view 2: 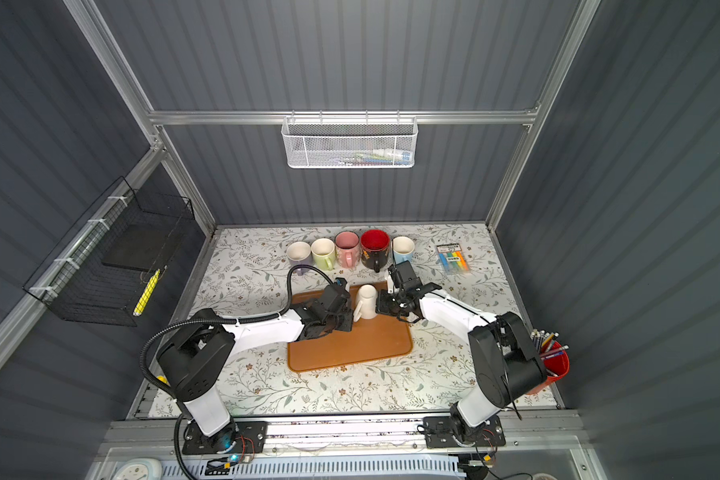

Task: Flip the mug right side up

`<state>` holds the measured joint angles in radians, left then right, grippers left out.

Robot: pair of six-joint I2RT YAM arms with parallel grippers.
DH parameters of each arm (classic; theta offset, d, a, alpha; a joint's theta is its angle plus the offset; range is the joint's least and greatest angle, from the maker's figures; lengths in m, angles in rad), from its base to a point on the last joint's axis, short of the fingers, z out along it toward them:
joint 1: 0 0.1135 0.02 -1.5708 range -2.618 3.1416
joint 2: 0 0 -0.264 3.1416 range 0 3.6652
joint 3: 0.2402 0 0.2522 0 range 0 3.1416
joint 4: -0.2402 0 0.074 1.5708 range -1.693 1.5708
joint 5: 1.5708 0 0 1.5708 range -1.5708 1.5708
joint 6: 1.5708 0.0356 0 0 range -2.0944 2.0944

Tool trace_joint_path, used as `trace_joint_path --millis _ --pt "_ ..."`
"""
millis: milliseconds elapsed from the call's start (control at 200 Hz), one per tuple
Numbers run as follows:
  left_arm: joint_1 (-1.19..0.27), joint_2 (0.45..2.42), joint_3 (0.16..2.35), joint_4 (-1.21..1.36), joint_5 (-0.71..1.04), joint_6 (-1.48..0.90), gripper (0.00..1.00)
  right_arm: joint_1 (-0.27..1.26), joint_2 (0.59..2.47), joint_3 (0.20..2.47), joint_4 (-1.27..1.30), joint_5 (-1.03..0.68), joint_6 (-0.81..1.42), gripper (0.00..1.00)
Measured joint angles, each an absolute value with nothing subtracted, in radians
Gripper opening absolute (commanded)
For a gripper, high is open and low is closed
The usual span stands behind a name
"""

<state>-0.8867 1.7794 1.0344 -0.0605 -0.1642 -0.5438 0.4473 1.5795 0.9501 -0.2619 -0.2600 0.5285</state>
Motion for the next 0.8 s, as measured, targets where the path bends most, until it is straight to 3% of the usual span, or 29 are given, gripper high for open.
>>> trace_joint_path --millis 425,800 --pt "-1.040 1.847 1.072 -0.006 -0.194 -0.596 0.17 0.433 1.581 0.950 -0.289 -0.245 0.511 0.15" --pt "-1.039 1.551 0.928 -0.031 -0.312 -0.607 0.31 0.439 1.475 0.950 -0.365 -0.167 0.504 0.35"
